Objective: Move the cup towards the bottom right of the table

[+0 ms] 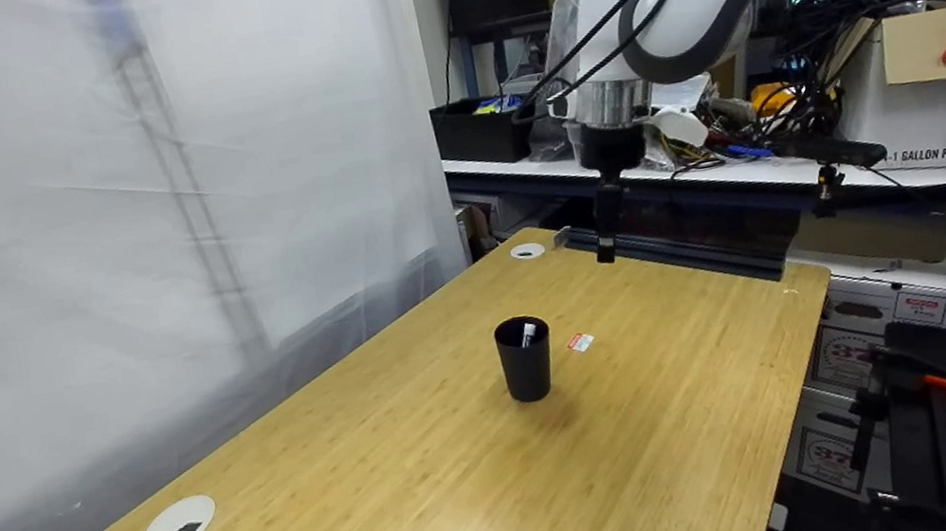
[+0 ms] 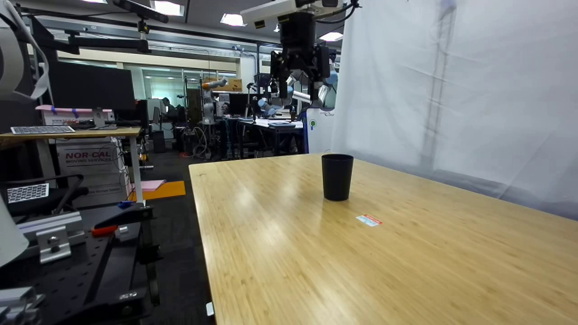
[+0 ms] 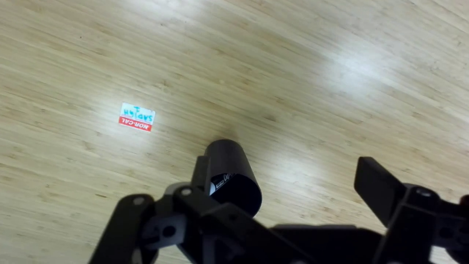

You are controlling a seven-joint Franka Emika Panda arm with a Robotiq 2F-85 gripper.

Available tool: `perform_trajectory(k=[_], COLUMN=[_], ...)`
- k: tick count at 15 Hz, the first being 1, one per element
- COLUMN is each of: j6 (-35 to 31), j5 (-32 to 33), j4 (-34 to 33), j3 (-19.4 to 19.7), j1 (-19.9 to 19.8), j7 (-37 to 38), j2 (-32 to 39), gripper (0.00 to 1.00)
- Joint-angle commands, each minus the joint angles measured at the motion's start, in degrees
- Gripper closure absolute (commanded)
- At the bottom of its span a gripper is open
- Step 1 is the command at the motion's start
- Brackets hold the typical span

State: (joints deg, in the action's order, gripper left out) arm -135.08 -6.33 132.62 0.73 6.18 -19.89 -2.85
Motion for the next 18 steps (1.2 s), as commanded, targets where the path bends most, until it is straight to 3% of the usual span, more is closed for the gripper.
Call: perform_trajectory(k=[1, 10, 18], j6=[0.8, 3.9, 7.9], j5=[2.3, 3.2, 5.1], j4=[-5.4, -19.0, -35.8], j3=[-1.4, -3.9, -5.4], j1=[-1.1, -1.2, 0.3], j7=[0.0, 0.9, 12.3], j2=[5.1, 15.7, 29.9], gripper=[0.0, 0.0, 0.0])
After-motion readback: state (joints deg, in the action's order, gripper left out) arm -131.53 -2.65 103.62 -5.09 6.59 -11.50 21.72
